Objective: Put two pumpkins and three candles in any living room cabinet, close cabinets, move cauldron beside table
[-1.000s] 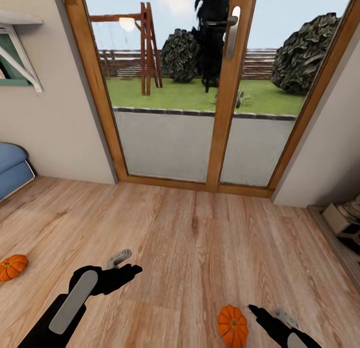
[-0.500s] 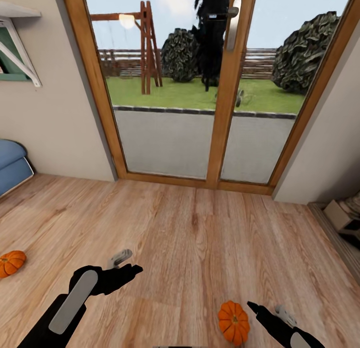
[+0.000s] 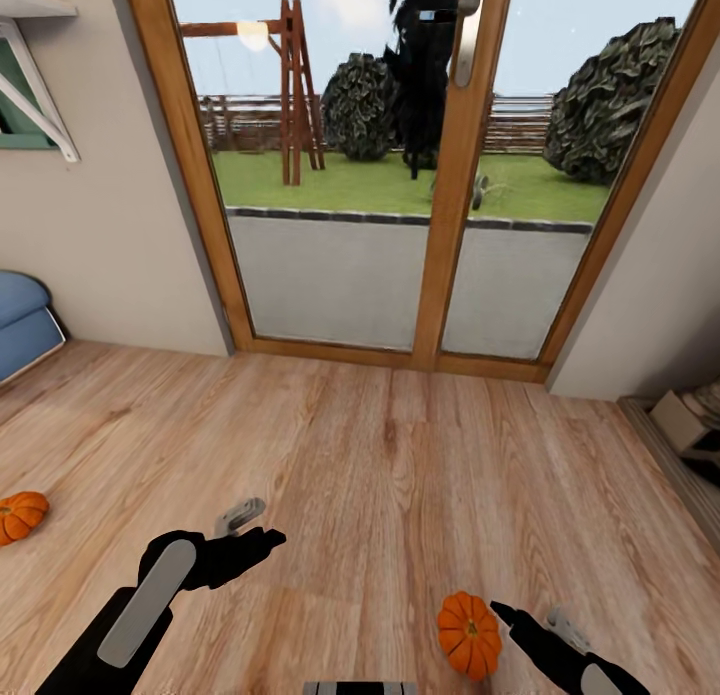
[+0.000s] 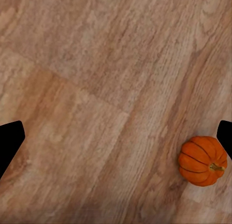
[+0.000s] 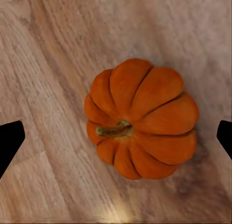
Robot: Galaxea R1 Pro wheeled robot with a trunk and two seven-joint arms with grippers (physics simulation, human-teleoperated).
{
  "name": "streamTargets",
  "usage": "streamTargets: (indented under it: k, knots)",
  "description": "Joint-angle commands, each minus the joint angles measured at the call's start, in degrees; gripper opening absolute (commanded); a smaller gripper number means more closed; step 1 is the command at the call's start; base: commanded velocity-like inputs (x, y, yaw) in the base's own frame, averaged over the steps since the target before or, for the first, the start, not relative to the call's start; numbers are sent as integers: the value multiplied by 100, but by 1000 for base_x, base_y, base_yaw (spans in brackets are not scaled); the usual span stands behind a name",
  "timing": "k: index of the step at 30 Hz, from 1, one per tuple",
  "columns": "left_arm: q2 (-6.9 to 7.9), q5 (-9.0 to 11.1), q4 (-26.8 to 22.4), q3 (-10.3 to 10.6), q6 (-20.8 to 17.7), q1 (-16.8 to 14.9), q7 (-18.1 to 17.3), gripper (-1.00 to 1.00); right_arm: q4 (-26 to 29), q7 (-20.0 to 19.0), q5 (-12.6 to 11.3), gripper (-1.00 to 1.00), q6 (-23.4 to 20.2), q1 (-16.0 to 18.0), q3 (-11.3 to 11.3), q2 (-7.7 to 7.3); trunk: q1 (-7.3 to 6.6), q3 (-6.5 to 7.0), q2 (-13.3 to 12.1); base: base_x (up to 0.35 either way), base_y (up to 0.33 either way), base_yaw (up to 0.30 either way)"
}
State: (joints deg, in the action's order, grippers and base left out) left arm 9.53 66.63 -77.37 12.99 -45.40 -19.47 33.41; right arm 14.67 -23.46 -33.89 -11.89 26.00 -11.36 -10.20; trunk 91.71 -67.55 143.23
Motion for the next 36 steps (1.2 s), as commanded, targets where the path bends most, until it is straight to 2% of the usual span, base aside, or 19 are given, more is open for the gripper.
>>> streamTargets:
  k: [1, 6, 10, 17, 21, 23, 26, 29, 31, 36]
  knots:
    - [5, 61, -6, 11, 5, -4, 60, 100, 3, -61, -44, 100, -112, 2, -31, -1, 1, -28, 4, 0, 0, 0]
    - [0, 61, -8, -2, -200, -4, 60, 100, 3, -326, -48, 100, -458, 2, -33, -25, 14, -138, 10, 0, 0, 0]
    - [-4, 58, -7, -6, -281, -4, 60, 100, -6, -547, -55, 100, -620, 2, -29, -105, 24, -227, 16, 0, 0, 0]
    - [-4, 60, -9, -7, -293, -4, 60, 100, -15, -510, -55, 100, -651, 2, -35, -127, 42, -382, 25, 0, 0, 0]
    - [-4, 61, -7, -7, -297, -4, 60, 100, -107, -323, -58, 100, -679, 2, -46, -121, 53, -471, 30, 0, 0, 0]
    - [0, 61, -7, -7, -301, -4, 60, 100, -134, -228, -91, 100, -936, 2, -84, -176, 58, -515, 33, 0, 0, 0]
    - [4, 61, -8, -7, -302, -4, 60, 100, -121, -196, -399, 100, -1306, 2, -281, -315, 66, -581, 37, 0, 0, 0]
    - [-4, 73, -7, -7, -314, -4, 60, 100, -114, -181, -731, 100, -1450, 14, -380, -409, 73, -648, 41, 0, 0, 0]
    - [-7, 110, -7, -7, -318, -4, 60, 100, -114, -173, -839, 100, -1490, 69, -405, -441, 76, -670, 42, 0, 0, 0]
    - [-4, 145, -7, -2, -320, -4, 60, 100, -106, -178, -882, 100, -1533, 134, -417, -455, 79, -692, 44, 0, 0, 0]
